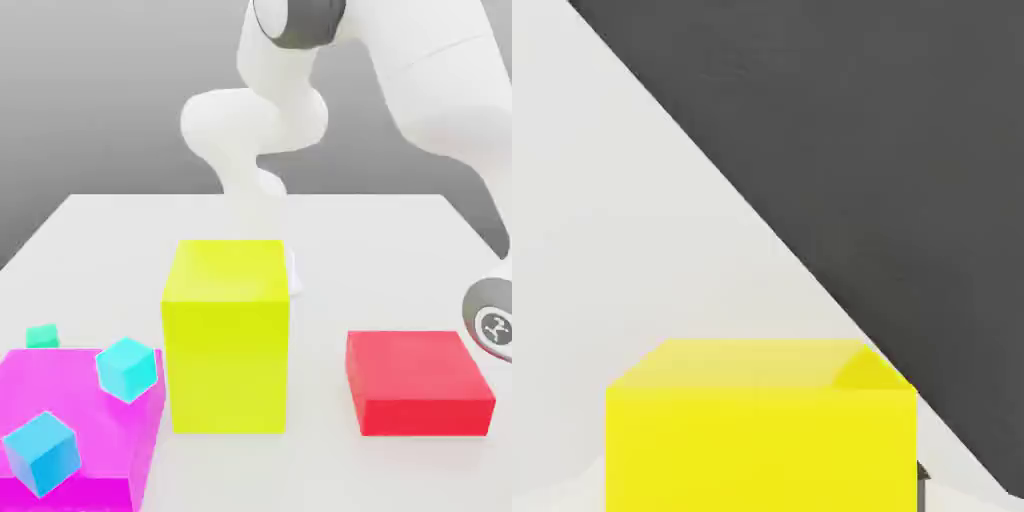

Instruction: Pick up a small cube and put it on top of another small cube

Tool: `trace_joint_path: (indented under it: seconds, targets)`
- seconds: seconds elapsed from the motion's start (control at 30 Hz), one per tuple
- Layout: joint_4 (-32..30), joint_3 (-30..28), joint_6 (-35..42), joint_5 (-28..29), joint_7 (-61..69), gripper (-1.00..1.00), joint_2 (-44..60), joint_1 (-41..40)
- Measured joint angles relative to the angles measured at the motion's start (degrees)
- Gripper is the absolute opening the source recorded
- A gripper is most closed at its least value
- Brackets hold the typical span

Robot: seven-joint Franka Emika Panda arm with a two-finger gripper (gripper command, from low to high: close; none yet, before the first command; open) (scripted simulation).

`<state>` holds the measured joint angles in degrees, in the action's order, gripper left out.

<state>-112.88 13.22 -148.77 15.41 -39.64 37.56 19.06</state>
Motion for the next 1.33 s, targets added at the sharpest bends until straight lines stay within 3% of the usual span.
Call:
trace_joint_path:
  seconds: [0.13, 0.47, 0.9, 1.07, 1.1, 1.33]
  targets:
    - [-2.0, 1.7, 5.0, -2.7, 1.0, -1.00, -7.1, -1.9]
    - [-16.8, -9.7, 8.9, -12.2, -17.4, -1.00, -26.8, -12.7]
    - [-36.5, -20.0, 13.6, -12.9, -51.4, -1.00, -51.8, -33.2]
    - [-40.5, -21.1, 4.1, -13.4, -53.7, -1.00, -46.5, -34.7]
    - [-40.9, -21.1, 2.7, -13.6, -53.6, 1.00, -45.4, -34.7]
    - [-40.9, -21.1, 3.0, -13.4, -53.8, 1.00, -45.6, -34.8]
